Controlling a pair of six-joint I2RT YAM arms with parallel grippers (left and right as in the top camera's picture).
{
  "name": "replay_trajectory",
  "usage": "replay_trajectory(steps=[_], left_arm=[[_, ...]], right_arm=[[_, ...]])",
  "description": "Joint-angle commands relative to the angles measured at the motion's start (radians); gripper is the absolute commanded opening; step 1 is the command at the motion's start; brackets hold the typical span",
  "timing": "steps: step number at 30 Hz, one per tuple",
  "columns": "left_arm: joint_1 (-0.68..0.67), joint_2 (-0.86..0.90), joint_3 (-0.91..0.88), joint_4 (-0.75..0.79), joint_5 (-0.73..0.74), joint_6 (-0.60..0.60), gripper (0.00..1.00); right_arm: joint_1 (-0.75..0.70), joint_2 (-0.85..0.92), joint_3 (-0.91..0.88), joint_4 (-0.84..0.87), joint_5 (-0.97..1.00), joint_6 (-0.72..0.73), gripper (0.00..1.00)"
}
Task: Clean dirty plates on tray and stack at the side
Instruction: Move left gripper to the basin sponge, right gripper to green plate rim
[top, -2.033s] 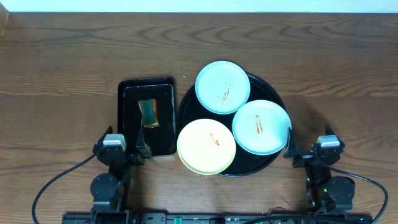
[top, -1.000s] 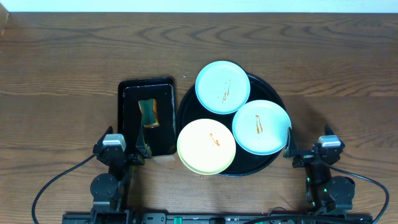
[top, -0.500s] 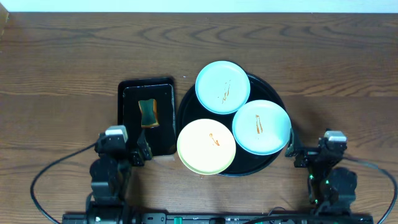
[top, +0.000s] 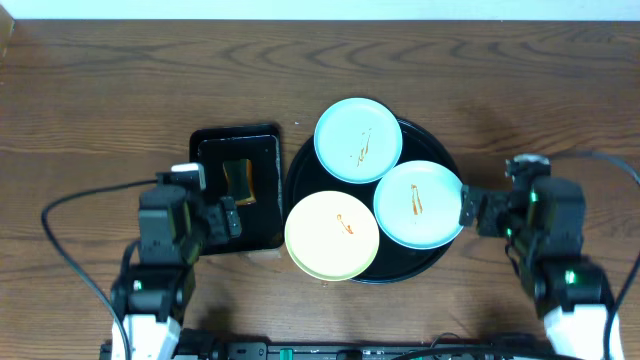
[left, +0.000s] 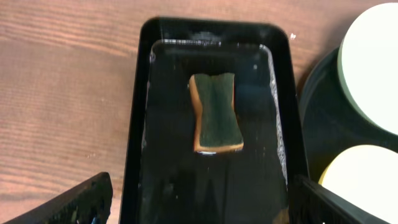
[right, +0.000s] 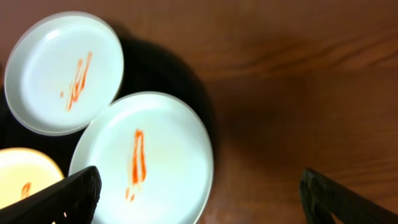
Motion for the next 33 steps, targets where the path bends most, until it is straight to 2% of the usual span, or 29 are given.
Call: replay_trajectory(steps=[1,6,14,18,21,27,33], left_arm=[[0.000,0.077,0.102,-0.068,0.005,-0.009,0.91],[0.001,0.150,0.150,-0.127,0.137,-0.009,0.91],[0.001,0.163,0.150,-0.121,0.144,-0.008,0.91],[0.001,0.165,0.150,-0.021,0.144,-0.018,0.91],[0.000,0.185,0.163,0.043,0.125,-0.060,0.90],[0.000,0.330,0.259,0.042,-0.005,-0.069,0.89],[-0.005,0.522,0.316,0.059,-0.010,-0.069,0.88]], right_arm=[[-0.006,0.116,0.106,-0.050,-0.045,0.002,0.99],[-0.006,0.214,0.151,-0.074,-0.133,0.002,0.99],[-0.007,0.230,0.151,-0.074,-0.114,-0.010,0.99],[-0.007,0.230,0.151,-0.074,-0.112,-0.009,0.99],[-0.007,0.230,0.151,-0.075,-0.112,-0.009,0.99],[-0.007,0.230,0.151,-0.077,-0.112,-0.009,0.99],[-0.007,0.230,0.151,-0.077,-0.112,-0.009,0.99]])
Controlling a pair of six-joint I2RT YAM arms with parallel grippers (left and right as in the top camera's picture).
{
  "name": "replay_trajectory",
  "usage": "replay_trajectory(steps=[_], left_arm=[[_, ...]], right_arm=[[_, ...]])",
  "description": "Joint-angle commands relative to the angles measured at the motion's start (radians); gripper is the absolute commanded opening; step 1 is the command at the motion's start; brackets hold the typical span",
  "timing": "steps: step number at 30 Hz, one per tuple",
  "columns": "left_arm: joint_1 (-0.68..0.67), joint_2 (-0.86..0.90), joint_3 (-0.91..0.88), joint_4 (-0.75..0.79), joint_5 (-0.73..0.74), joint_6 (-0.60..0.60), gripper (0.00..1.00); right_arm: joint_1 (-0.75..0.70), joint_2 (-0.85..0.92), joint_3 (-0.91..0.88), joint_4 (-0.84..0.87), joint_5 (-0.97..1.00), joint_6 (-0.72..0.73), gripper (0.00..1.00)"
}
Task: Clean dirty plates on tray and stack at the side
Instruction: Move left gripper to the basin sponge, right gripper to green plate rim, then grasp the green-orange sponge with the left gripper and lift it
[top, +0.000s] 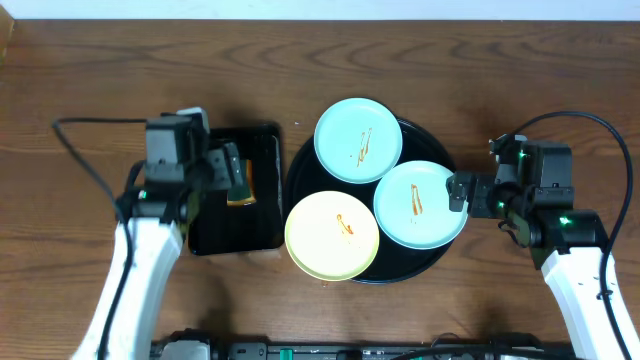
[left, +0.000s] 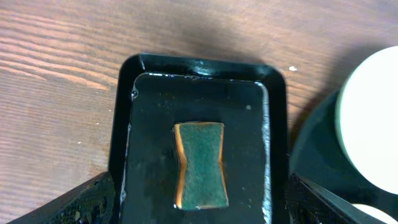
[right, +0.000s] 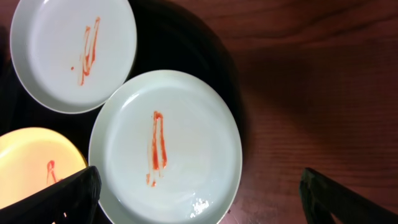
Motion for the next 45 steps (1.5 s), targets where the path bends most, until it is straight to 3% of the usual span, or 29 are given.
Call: replay_trajectory(steps=[1,5,10,17,19,23,24,34,37,40,43,45], left_arm=[[-0.008,0.098,0.026,0.008,-0.032,-0.013,0.88],[-0.033,0.219,0.026,0.015,-0.030,-0.013,0.84],[-0.061,0.329,0.026,0.045,-0.027,-0.013,0.69],[-0.074,0.415,0.026,0.049,-0.027,-0.013,0.56],[-0.074,0.426,0.026,0.050,-0.027,-0.013,0.46],[-0.074,0.431,0.026,0.050,-0.028,-0.013,0.11],[-0.074,0.431,0.026,0.050,-0.028,-0.013,0.08],[-0.074,0.428,0.026,0.047,-0.028,-0.013,0.08],[-0.073,0.414,0.026,0.045,-0.028,-0.013,0.07],[-0.073,0.391,0.026,0.045,-0.028,-0.013,0.08],[-0.073,0.379,0.026,0.045,-0.028,-0.013,0.08],[-0.073,0.379,0.026,0.044,-0.028,-0.013,0.07]], right_arm=[[-0.007,-0.001,0.020,0.000,-0.012,-0.008,0.99],[-0.007,-0.001,0.020,0.000,-0.012,-0.008,0.99],[-0.007,-0.001,0.020,0.000,-0.012,-0.008,0.99],[-0.007,-0.001,0.020,0.001,-0.012,-0.008,0.99],[-0.007,-0.001,0.020,0.001,-0.012,-0.008,0.99],[-0.007,-0.001,0.020,0.000,-0.012,-0.008,0.99],[-0.007,-0.001,0.020,-0.001,-0.012,-0.008,0.99],[-0.007,0.024,0.019,-0.047,0.116,-0.008,0.99],[-0.007,0.064,0.019,-0.054,0.108,-0.008,0.91],[-0.007,0.118,0.019,-0.053,0.108,-0.008,0.74],[-0.007,0.179,0.019,-0.046,0.108,-0.008,0.44],[-0.007,0.213,0.019,-0.034,0.109,-0.008,0.44]])
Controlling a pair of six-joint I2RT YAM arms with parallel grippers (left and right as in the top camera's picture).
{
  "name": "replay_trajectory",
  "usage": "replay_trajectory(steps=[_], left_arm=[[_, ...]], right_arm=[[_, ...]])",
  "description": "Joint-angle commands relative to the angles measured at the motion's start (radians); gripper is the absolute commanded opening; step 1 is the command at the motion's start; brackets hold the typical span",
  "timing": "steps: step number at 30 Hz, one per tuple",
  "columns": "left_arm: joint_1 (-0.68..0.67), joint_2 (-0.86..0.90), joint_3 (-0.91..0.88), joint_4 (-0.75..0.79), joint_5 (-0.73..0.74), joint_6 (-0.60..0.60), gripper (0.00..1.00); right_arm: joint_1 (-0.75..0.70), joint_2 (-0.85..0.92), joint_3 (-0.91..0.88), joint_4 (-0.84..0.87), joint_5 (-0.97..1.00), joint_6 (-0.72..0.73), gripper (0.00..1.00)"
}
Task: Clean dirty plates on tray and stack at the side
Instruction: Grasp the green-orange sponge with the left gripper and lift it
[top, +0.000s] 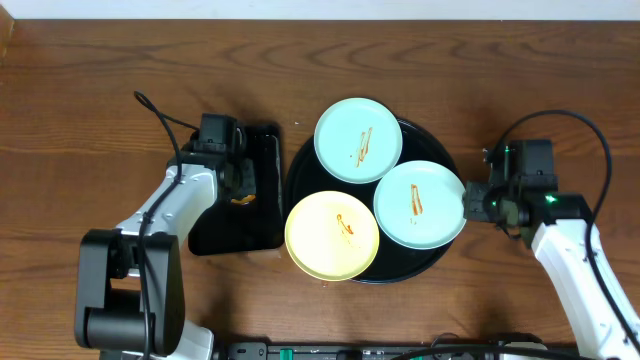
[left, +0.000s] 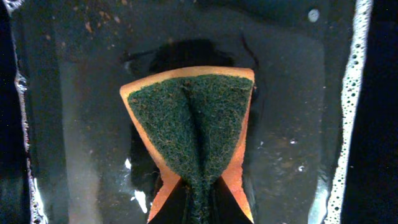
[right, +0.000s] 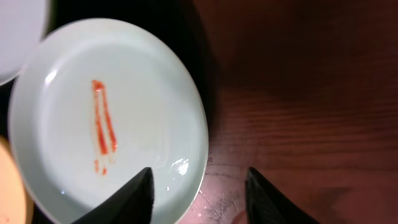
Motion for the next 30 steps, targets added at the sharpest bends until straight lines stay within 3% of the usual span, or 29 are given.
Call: replay_trajectory(steps=[1,12,15,20,30], left_arm=[[-0.002,-0.025,0.017,-0.004,-0.012,0.005,0.07],[-0.002,-0.025,0.017,-0.004,-0.012,0.005,0.08],[-0.002,-0.025,0.017,-0.004,-0.012,0.005,0.07],[-0.002,-0.025,0.017,-0.004,-0.012,0.005,0.08],[-0.002,-0.025,0.017,-0.003,-0.012,0.005,0.08]], right_arm=[[-0.006,0.070,0.019,0.021,0.010,-0.005,0.44],[-0.006,0.238,0.019,0.069,0.010,-0.005,0.42],[-0.006,0.261,0.019,0.089,0.010,-0.004,0.26],[-0.006,0.261,0.019,0.089,0.010,-0.004,0.11],[-0.006,0.261,0.019,0.088,0.010,-0.004,0.01]])
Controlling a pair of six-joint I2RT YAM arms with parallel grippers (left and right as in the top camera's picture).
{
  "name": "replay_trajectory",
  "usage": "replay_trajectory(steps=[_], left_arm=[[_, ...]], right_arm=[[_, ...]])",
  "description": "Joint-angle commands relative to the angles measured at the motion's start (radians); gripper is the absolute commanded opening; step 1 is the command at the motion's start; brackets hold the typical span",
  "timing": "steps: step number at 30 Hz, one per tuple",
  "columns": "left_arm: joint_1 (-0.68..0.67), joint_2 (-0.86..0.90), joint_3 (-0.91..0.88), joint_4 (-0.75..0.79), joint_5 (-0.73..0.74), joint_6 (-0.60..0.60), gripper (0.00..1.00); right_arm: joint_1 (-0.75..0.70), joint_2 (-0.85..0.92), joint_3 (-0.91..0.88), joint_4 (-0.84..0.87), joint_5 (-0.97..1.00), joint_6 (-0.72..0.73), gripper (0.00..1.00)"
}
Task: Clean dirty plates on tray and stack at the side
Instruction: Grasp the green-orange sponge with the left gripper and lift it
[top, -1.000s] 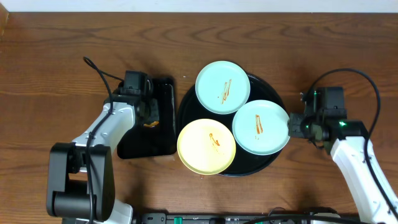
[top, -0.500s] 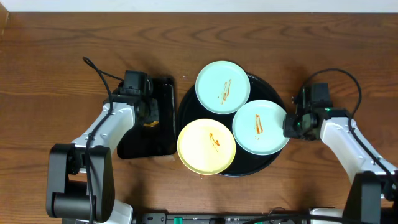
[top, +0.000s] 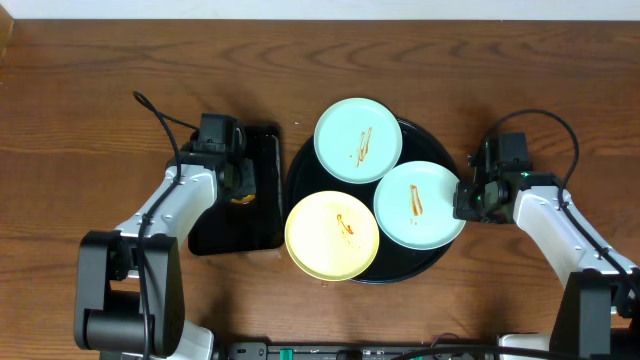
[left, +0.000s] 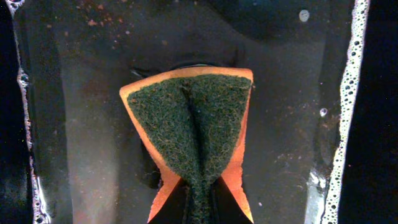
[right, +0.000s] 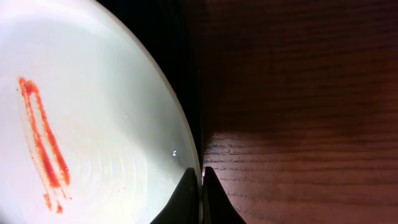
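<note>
Three ketchup-streaked plates lie on a round black tray: a light blue one at the back, a second light blue plate on the right and a yellow plate in front. My right gripper is shut on the right rim of the right blue plate; overhead it shows at the plate's edge. The green-topped orange sponge lies in soapy water, and my left gripper is shut on its near end, pinching it into a fold.
The sponge sits in a black rectangular water tray left of the round tray, with foam along its walls. Bare wooden table lies right of the round tray and behind both trays. Cables trail from both arms.
My right gripper, then open with its fingers either side of the blue plate's right rim, is now shut on that rim and closer in. The left gripper still pinches the sponge in the water.
Both grippers were first open near the table front, left by the water tray and right by the blue plate. They then stood further in. Then the left was shut on the sponge, the right open at the rim; now it grips the rim.
</note>
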Motion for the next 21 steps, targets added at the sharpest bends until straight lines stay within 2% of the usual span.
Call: replay_trajectory(steps=[1,9,16,21], left_arm=[[-0.002,-0.021,0.017,-0.002,-0.012,0.005,0.07],[-0.002,-0.082,0.017,-0.003,-0.012,0.005,0.08],[-0.002,-0.233,0.017,0.017,-0.012,0.005,0.07],[-0.002,-0.341,0.017,0.087,-0.013,0.006,0.07]], right_arm=[[-0.007,0.005,0.015,0.000,0.018,-0.005,0.01],[-0.007,0.005,0.015,0.000,0.018,-0.005,0.01],[-0.007,0.005,0.015,0.000,0.018,-0.005,0.01],[-0.007,0.005,0.015,0.000,0.018,-0.005,0.01]])
